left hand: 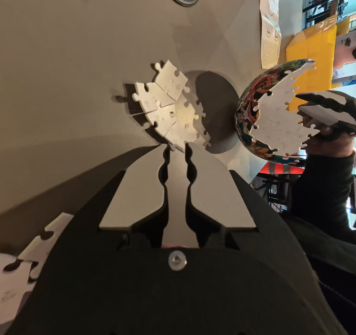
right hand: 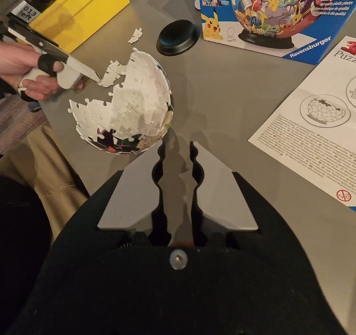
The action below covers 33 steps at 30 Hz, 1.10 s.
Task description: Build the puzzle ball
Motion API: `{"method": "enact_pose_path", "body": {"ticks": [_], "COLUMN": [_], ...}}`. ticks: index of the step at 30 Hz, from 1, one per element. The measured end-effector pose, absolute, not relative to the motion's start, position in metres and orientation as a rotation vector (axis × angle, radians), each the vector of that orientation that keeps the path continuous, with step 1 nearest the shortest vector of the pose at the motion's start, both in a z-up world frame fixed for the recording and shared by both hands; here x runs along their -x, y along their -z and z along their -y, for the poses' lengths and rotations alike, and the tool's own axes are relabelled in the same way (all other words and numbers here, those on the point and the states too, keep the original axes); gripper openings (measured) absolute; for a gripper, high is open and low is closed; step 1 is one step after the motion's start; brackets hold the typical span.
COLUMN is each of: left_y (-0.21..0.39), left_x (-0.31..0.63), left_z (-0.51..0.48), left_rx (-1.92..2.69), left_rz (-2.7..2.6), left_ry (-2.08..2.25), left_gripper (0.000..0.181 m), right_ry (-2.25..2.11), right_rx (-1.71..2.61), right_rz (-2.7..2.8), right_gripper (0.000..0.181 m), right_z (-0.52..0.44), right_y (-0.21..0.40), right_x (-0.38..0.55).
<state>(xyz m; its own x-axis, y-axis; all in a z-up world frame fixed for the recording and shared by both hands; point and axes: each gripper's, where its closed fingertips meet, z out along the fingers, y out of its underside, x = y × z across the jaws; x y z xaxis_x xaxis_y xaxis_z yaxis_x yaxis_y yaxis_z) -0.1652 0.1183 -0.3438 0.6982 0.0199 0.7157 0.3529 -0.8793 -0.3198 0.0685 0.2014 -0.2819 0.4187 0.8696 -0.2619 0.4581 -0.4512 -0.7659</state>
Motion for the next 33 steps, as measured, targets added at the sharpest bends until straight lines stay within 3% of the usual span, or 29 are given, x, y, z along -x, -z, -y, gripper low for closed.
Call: {"method": "enact_pose_path", "body": {"ticks": [3,14,33], "left_y": [0.347,0.319,0.198], "left_x": [0.162,0.171,0.088], "left_z": [-0.121,-0.138,-0.178], "left_rx": [2.465,2.343,2.171], "left_rz": [0.286,0.144,-0.837], "left_ry": [1.023,0.945,0.579], "left_gripper": [0.005,0.002,0.002], "right_ry": [-0.889,-0.876,-0.800], "right_rx": [2.069,2.038,1.749], "right_rz": [1.111,1.097,1.168], "right_gripper": [0.024,0.024,0.027], "right_z": [-0.202,-0.206,-0.204], "right_y": [0.280,0.270,0.177], "right_x": [-0.069,-0.071,-0.047]}}
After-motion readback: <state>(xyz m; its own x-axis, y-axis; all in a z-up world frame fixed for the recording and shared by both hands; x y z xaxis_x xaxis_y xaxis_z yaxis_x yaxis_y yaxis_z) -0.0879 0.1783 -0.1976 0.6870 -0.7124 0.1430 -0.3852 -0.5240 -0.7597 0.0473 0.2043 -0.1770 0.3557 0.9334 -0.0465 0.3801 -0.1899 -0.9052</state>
